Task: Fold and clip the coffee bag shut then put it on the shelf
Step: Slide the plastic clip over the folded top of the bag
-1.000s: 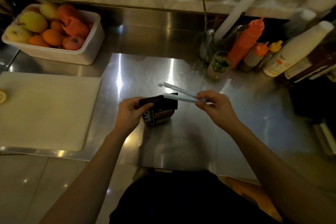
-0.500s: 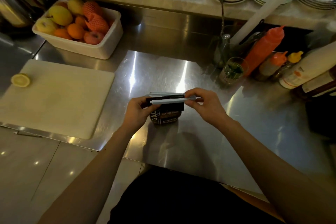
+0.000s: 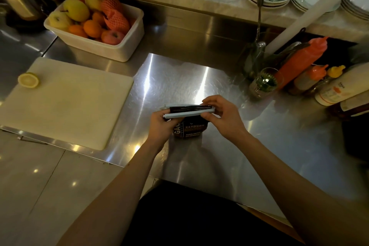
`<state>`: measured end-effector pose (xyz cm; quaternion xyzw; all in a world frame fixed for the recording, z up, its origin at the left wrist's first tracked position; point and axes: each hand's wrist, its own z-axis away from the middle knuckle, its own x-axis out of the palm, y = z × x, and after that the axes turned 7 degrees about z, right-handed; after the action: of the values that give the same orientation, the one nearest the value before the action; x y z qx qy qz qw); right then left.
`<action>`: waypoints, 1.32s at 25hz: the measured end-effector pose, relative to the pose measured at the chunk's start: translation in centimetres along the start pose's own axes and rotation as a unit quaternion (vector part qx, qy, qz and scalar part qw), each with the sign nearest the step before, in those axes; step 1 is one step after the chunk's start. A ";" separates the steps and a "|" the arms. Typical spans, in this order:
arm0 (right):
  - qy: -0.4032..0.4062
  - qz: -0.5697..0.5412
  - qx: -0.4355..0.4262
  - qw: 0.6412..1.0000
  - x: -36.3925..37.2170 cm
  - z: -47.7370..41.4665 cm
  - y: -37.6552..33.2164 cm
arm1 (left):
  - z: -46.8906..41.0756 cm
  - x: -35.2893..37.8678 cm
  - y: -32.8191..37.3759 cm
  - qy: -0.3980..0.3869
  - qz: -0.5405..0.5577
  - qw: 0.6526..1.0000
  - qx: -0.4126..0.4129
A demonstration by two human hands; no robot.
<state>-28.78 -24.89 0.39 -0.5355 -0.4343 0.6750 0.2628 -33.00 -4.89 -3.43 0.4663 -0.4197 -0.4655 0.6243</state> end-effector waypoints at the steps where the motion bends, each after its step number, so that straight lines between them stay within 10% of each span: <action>1: 0.008 -0.010 0.006 1.000 0.2 0.0 0.0 | 0.0 0.0 -0.1 -0.001 0.013 1.000 -0.003; 33: 0.044 0.006 0.022 0.999 0.6 0.3 0.5 | 0.2 -1.8 2.8 -0.004 -0.062 0.998 0.027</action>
<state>-29.15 -24.76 -0.31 -0.5615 -0.4040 0.6616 0.2893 -33.06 -2.84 -0.77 0.5057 -0.4049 -0.4937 0.5801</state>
